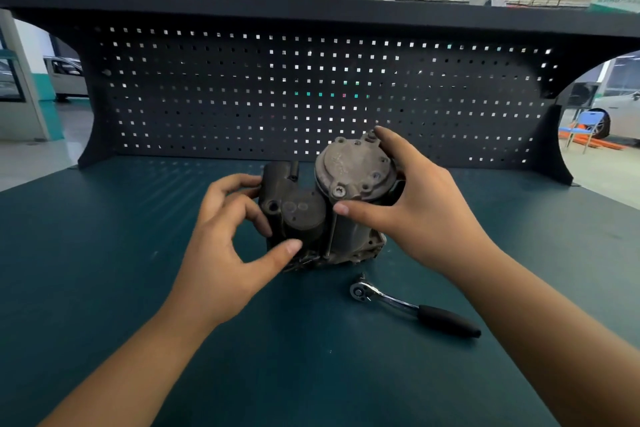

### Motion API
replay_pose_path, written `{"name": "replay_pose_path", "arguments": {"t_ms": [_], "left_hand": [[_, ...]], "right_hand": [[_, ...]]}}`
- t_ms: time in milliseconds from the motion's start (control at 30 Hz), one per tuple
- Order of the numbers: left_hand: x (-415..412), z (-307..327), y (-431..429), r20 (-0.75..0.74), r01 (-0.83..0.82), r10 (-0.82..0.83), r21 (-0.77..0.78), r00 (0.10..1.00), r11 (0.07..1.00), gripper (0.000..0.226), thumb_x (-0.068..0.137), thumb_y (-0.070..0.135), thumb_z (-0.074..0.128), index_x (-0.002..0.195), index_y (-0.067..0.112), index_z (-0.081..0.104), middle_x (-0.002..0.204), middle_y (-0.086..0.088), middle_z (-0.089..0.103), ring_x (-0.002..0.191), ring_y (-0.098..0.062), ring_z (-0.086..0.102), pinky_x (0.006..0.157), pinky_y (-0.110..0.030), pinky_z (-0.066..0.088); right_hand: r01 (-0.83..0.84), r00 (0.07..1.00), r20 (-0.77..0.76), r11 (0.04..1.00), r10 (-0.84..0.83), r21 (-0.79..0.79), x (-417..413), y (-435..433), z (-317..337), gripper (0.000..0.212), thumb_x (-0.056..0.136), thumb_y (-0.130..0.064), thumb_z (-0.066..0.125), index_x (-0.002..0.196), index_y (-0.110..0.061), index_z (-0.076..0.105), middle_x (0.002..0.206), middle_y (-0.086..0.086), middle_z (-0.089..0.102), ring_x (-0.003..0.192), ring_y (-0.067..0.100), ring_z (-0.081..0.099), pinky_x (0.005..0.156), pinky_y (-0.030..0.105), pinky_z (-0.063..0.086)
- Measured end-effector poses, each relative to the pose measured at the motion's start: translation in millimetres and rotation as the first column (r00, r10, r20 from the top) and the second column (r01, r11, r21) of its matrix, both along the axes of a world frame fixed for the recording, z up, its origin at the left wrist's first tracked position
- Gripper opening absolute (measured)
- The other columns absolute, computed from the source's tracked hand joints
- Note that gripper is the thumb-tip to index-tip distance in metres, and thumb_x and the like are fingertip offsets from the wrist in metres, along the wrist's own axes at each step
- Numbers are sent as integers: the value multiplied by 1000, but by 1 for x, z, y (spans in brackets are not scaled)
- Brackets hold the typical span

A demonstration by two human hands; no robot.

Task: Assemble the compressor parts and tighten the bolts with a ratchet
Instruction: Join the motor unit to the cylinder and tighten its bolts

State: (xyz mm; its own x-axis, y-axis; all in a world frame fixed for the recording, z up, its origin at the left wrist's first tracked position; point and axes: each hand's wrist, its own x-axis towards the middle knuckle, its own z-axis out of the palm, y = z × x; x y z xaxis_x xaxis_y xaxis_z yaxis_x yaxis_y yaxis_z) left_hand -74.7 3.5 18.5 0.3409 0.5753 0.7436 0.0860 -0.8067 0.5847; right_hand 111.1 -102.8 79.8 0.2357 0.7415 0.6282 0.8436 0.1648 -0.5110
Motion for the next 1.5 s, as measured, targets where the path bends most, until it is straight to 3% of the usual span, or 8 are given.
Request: {"name": "replay_pose_path", "arguments": {"t_ms": [100, 233, 400, 633, 767, 967, 1200, 1500], "left_hand": [[4, 6, -12, 4, -169, 170, 112, 985, 979, 43, 57, 58, 71, 66, 29, 41, 113, 22, 41, 112, 17, 37, 89, -2, 30], [7, 11, -15, -36, -160, 165, 107, 986, 981, 44, 56, 43, 74, 80, 40, 37, 110, 27, 42, 108, 10, 44, 83, -14, 42], [3, 17, -4, -297, -106, 130, 97, 946, 990, 88, 62, 36, 81, 123, 63, 24, 141, 19, 33, 125, -5, 41, 100, -32, 43], [6, -1, 22, -474, -102, 182, 190, 861, 977, 98, 68, 30, 80, 138, 53, 15, 135, 20, 13, 98, 4, 36, 83, -13, 35], [5, -17, 38, -481, -96, 190, 214, 856, 972, 97, 68, 22, 78, 138, 50, 17, 138, 15, 7, 112, -6, 38, 90, -17, 42], [6, -33, 47, -502, -114, 236, 262, 832, 958, 93, 63, 15, 78, 140, 36, 30, 142, 10, 10, 130, -24, 32, 100, -38, 44], [-3, -47, 47, -541, -76, 242, 310, 805, 948, 102, 53, 26, 89, 133, 46, 28, 138, 4, 19, 123, -28, 39, 98, -38, 41], [-8, -49, 55, -594, -41, 197, 266, 780, 963, 113, 62, 18, 83, 129, 67, 7, 143, 10, 9, 131, -18, 22, 103, -27, 24]], "right_hand": [[17, 1000, 17, 1000, -17, 2, -3, -3, -5, 104, 59, -55, 74, 147, -24, 26, 140, -13, 44, 129, 7, 39, 106, 26, 34], [30, 999, 30, 999, -31, 15, -5, -3, -13, 107, 61, -52, 77, 148, -23, 23, 143, -12, 41, 131, 9, 36, 107, 25, 31], [51, 997, 53, 998, -53, 42, -6, 8, -28, 112, 58, -51, 79, 149, -23, 19, 145, -13, 36, 128, 7, 31, 98, 11, 17], [53, 990, 123, 996, -61, 69, -16, 29, -63, 115, 65, -41, 81, 143, -38, -3, 149, -1, 25, 131, 15, 26, 103, 17, 18], [54, 978, 194, 993, -75, 109, -26, 41, -78, 115, 68, -38, 80, 137, -45, -12, 145, 11, 26, 133, 27, 29, 96, 31, 39], [171, 934, 275, 962, -227, 212, -38, 48, -92, 114, 53, -39, 86, 144, -21, 21, 130, 25, 44, 113, 40, 53, 63, 36, 58], [171, 808, 540, 971, -234, 165, -35, 47, -104, 107, 49, -57, 78, 137, -16, 34, 115, 9, 37, 78, 27, 57, 63, 34, 54], [148, 698, 684, 977, -212, 152, -31, 49, -107, 97, 44, -70, 75, 121, -13, 60, 109, 8, 47, 76, 23, 58, 66, 31, 53]]}}
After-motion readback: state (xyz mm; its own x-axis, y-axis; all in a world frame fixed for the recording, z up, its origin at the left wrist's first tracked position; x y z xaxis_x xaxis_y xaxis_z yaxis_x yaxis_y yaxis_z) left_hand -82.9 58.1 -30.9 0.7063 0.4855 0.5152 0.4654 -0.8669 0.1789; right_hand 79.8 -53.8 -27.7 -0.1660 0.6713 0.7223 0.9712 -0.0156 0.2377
